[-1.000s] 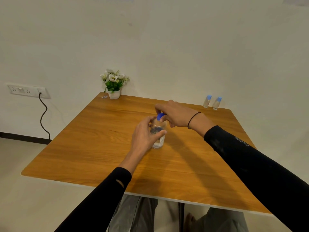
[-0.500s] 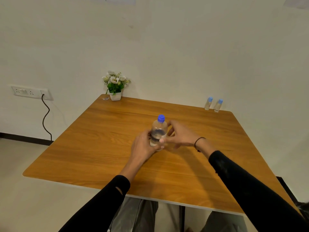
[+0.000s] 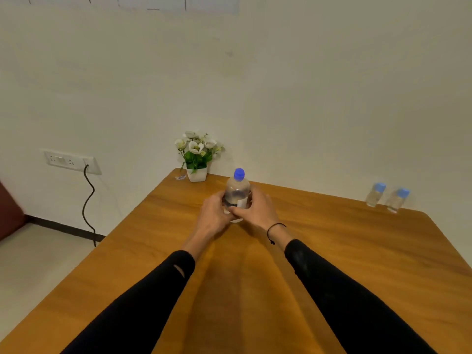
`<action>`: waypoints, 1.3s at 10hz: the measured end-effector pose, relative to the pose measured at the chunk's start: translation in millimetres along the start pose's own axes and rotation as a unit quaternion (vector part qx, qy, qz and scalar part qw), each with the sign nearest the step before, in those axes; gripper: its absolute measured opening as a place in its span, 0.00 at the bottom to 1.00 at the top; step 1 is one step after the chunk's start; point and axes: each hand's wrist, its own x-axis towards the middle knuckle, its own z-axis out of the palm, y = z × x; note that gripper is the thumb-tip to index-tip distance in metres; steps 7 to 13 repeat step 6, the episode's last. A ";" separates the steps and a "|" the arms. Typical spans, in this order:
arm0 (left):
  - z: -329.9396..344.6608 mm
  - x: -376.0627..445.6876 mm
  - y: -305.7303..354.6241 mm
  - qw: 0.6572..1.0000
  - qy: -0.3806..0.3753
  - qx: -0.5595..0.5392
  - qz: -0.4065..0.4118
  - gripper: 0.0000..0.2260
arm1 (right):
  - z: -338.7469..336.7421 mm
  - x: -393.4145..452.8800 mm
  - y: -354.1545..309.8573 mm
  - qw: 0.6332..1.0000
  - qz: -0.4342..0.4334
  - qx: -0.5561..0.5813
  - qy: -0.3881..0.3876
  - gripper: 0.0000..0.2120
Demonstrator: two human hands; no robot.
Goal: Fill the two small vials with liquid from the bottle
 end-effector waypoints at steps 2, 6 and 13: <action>0.3 115.7 -32.8 0.999 0.049 0.015 -0.014 0.20 | 42.1 119.9 11.2 0.998 0.031 -0.009 0.051 0.27; 21.7 130.1 -58.5 0.954 0.184 0.233 0.051 0.09 | 54.6 158.5 35.6 0.995 0.052 0.030 0.075 0.38; 21.7 130.1 -58.5 0.954 0.184 0.233 0.051 0.09 | 54.6 158.5 35.6 0.995 0.052 0.030 0.075 0.38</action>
